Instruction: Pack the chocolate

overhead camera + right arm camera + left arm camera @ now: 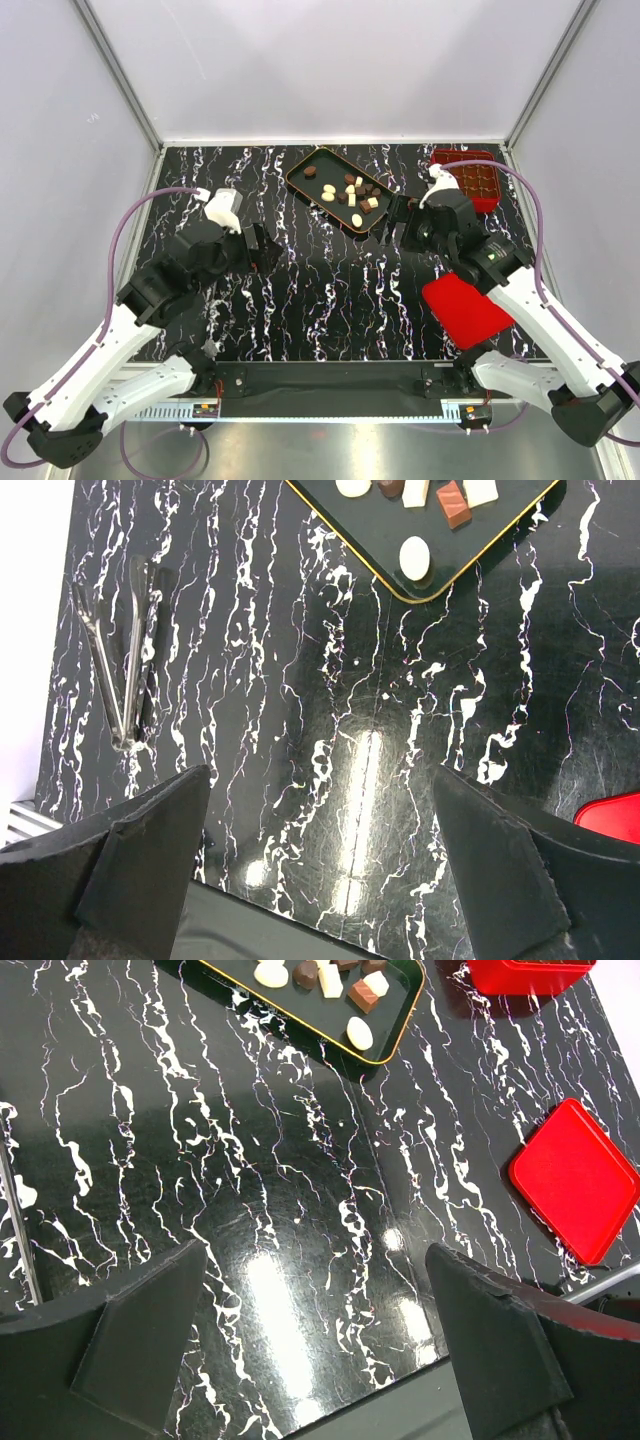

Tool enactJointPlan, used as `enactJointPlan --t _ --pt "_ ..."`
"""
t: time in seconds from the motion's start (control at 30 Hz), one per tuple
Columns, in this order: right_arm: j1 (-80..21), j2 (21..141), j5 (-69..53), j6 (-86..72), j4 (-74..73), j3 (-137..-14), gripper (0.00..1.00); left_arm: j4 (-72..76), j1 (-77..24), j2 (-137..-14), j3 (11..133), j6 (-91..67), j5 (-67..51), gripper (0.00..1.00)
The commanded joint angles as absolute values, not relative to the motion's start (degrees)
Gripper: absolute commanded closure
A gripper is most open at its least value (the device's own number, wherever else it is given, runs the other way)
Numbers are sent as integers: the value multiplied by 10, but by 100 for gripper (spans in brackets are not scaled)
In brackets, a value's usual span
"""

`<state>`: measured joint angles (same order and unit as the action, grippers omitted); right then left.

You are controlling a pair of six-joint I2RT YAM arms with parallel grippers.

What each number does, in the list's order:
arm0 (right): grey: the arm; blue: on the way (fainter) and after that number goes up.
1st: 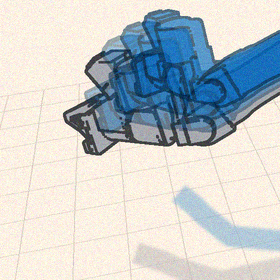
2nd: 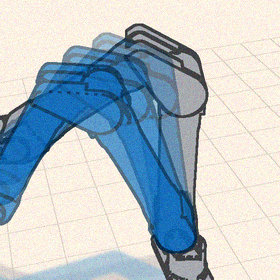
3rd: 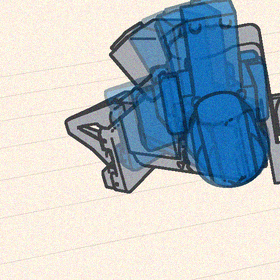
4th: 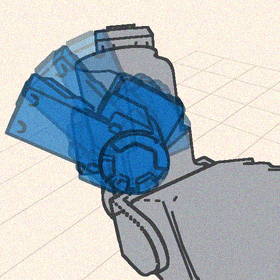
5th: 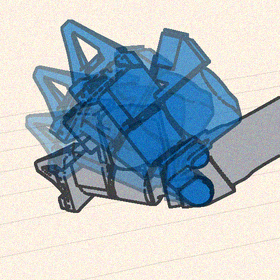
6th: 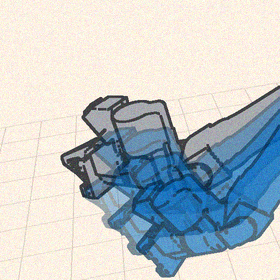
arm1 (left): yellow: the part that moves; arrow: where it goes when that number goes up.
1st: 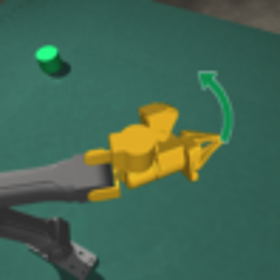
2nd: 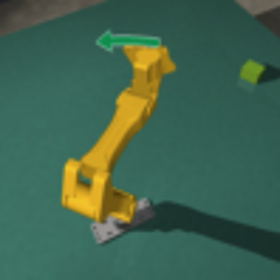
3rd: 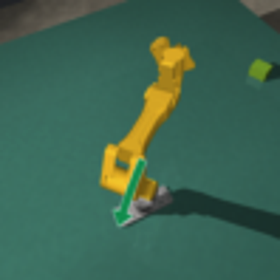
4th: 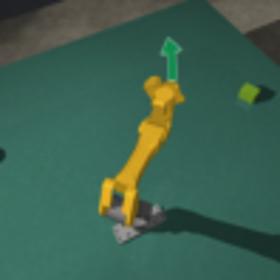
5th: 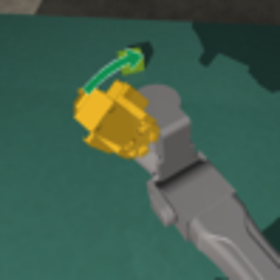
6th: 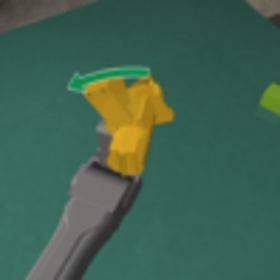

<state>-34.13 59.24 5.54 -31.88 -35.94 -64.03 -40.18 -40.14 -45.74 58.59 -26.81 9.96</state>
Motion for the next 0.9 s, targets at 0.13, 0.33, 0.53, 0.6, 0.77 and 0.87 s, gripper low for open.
enactJointPlan --t 0.13,0.33,0.53,0.6,0.77,0.87 --pt "-344 570 74 -320 -364 -653 0 -403 -386 -512 627 -246 184 1" --pt "-345 540 48 -316 -356 -633 0 -440 -278 -667 696 -210 192 10" --pt "-345 486 5 -300 -322 -601 0 -429 -208 -843 739 -189 129 35" --pt "-345 462 -17 -303 -286 -569 0 -440 -186 -874 751 -194 158 41" --pt "-345 402 -24 -307 -256 -529 0 -447 -146 -931 753 -197 215 40" --pt "-345 396 -18 -297 -262 -526 0 -429 -109 -946 724 -199 190 40"
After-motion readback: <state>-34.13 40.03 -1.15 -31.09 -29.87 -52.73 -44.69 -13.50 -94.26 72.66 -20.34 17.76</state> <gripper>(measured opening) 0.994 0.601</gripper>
